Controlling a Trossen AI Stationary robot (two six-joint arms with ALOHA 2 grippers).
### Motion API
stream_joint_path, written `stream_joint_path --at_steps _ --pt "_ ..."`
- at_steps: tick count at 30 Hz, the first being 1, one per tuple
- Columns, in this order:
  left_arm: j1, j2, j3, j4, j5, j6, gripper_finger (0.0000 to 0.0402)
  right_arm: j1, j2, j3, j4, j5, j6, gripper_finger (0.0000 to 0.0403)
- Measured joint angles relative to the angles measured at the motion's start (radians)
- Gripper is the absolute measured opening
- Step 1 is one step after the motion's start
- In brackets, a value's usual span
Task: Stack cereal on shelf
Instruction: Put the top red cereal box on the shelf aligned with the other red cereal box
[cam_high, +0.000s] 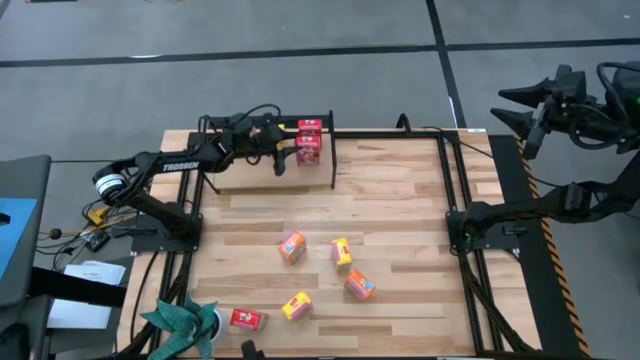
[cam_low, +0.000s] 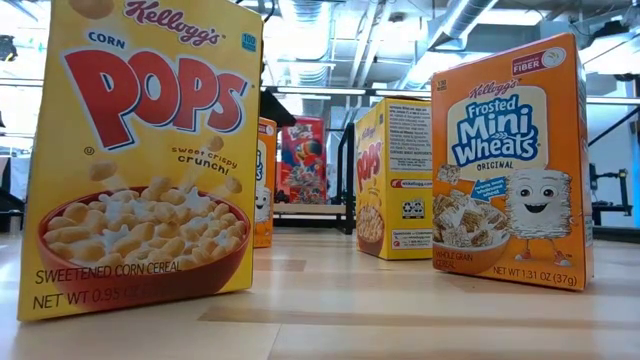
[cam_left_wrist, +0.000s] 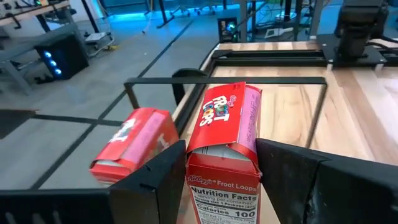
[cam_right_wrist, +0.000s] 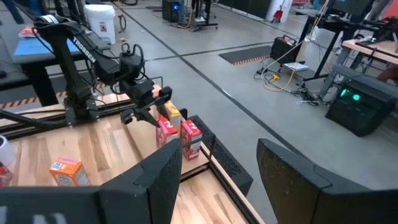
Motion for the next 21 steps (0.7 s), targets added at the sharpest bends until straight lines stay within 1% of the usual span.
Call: stream_joint_path --at_steps 4,11,15,18,21 --pt "0.006 0.012 0.000 0.035 0.001 -0.009 0.0173 0.000 0.000 0.000 0.001 0.000 0.000 0.0232" --pt "-0.002 0.016 0.000 0.044 0.006 -0.001 0.0173 0.000 0.000 0.000 0.020 0.026 -0.002 0.0232" --pt "-0.002 0.071 -0.040 0.163 0.003 -0.057 0.0173 0.000 0.000 0.000 0.040 0.026 -0.003 0.0232" --pt "-0.002 0.088 -0.064 0.246 -0.030 -0.074 0.0173 0.000 0.000 0.000 0.040 0.026 -0.003 0.0232" --pt "-0.001 0.088 -0.065 0.254 -0.034 -0.072 0.0173 0.000 0.000 0.000 0.045 0.026 -0.003 0.0232"
